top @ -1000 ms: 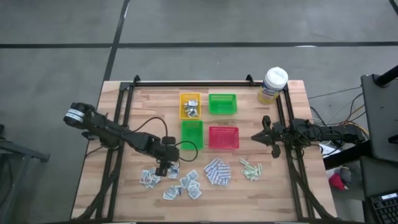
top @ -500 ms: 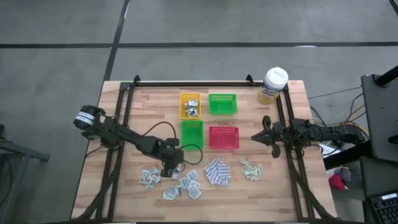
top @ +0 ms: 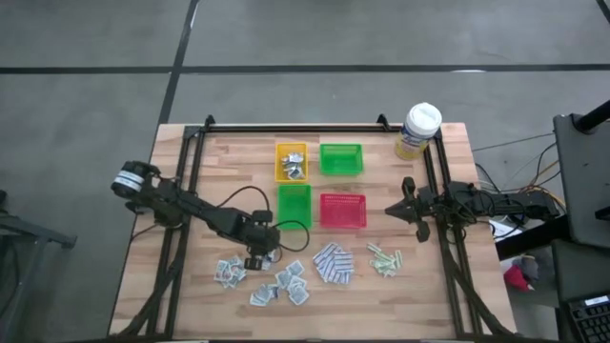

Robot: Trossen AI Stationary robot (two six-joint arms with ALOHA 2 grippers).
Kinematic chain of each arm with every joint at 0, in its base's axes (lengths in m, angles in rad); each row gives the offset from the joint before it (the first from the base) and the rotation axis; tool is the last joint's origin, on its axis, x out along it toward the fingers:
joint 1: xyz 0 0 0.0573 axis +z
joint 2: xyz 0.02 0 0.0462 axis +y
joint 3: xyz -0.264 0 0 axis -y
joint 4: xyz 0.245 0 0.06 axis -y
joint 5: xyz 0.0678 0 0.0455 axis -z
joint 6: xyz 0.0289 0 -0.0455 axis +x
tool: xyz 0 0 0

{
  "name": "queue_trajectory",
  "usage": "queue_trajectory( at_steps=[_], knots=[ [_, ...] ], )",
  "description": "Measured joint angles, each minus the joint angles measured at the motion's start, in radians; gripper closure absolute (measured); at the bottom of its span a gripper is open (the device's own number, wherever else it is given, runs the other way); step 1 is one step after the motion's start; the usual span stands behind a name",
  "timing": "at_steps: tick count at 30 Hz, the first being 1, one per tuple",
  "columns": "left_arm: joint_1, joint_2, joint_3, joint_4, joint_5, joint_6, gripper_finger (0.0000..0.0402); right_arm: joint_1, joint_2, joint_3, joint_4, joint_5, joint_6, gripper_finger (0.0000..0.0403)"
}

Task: Pick & Place First Aid Supplies
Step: Put the blue alcohol pad into the yellow bin

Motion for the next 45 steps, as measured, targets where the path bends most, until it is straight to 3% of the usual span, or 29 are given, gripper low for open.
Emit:
queue_trajectory(
  at_steps=[6, 12, 15, 20, 22, 25, 30, 33, 39, 45],
  knots=[
    [0.001, 0.000, -0.001, -0.003, -0.001, 0.000, 0.0392, 0.000, 0.000, 0.000, 0.000, 0.000, 0.000, 0.0374],
    [0.000, 0.000, 0.026, -0.062, -0.035, -0.002, 0.0400, 0.000, 0.000, 0.000, 0.000, 0.000, 0.000, 0.0374],
    [0.000, -0.011, 0.066, -0.195, -0.129, -0.014, 0.0401, 0.000, 0.000, 0.000, 0.000, 0.000, 0.000, 0.0374],
    [0.000, -0.066, 0.156, -0.410, -0.381, -0.041, 0.0401, 0.000, 0.000, 0.000, 0.000, 0.000, 0.000, 0.0374],
    [0.002, -0.089, 0.174, -0.444, -0.415, -0.040, 0.0401, 0.000, 0.000, 0.000, 0.000, 0.000, 0.000, 0.0374],
    [0.005, -0.126, 0.184, -0.458, -0.312, -0.030, 0.0401, 0.000, 0.000, 0.000, 0.000, 0.000, 0.000, 0.0374],
    [0.013, -0.161, 0.184, -0.430, 0.174, 0.023, 0.0401, 0.000, 0.000, 0.000, 0.000, 0.000, 0.000, 0.0374],
    [0.013, -0.167, 0.183, -0.357, 0.311, 0.017, 0.0401, 0.000, 0.000, 0.000, 0.000, 0.000, 0.000, 0.0374],
    [0.026, -0.166, 0.183, -0.094, 0.293, -0.044, 0.0401, 0.000, 0.000, 0.000, 0.000, 0.000, 0.000, 0.0374],
    [0.075, -0.166, 0.186, 0.137, 0.133, -0.143, 0.0401, 0.000, 0.000, 0.000, 0.000, 0.000, 0.000, 0.0374]
  ],
)
